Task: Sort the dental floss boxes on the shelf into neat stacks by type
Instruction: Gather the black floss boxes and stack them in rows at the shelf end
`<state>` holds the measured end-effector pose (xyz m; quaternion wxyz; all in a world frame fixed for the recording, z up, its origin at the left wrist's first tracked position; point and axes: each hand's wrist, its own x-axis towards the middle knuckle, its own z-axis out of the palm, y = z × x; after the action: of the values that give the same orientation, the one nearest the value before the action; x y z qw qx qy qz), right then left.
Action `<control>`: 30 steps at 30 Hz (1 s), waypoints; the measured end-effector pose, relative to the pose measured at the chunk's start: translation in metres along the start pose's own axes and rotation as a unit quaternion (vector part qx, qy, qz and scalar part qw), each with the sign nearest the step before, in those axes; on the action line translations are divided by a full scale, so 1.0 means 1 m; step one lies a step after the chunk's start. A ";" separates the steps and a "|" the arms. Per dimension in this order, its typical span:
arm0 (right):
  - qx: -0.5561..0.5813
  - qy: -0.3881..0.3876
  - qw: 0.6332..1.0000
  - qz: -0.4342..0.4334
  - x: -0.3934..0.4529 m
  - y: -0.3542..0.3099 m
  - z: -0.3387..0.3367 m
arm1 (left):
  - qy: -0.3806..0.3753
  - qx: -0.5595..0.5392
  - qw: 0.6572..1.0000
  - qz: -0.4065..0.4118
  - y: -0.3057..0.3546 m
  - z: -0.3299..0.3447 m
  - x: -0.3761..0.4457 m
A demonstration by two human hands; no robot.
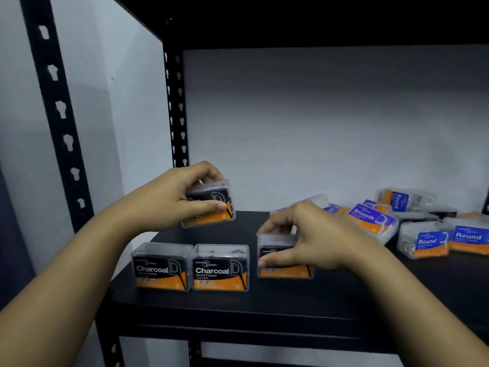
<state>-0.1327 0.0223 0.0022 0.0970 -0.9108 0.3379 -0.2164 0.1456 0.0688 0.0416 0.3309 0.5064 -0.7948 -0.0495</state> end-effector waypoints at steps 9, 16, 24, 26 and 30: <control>0.033 -0.013 0.998 0.047 -0.005 -0.011 0.017 | -0.074 0.139 0.987 -0.034 -0.012 0.004 0.000; 0.049 -0.016 0.998 0.048 -0.006 -0.012 0.022 | -0.164 0.228 0.953 -0.116 -0.024 0.007 0.001; 0.050 -0.014 0.998 0.043 -0.004 -0.013 0.026 | -0.205 0.259 0.928 -0.173 -0.026 0.007 -0.001; 0.054 -0.012 0.998 0.043 -0.004 -0.013 0.026 | -0.210 0.259 0.926 -0.178 -0.026 0.006 0.000; 0.058 -0.018 0.997 0.044 -0.004 -0.014 0.026 | -0.216 0.251 0.926 -0.180 -0.025 0.005 0.001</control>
<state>-0.1152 0.0365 -0.0175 0.1648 -0.8918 0.3623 -0.2150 0.1616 0.0547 0.0279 -0.0015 0.6847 -0.7287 -0.0154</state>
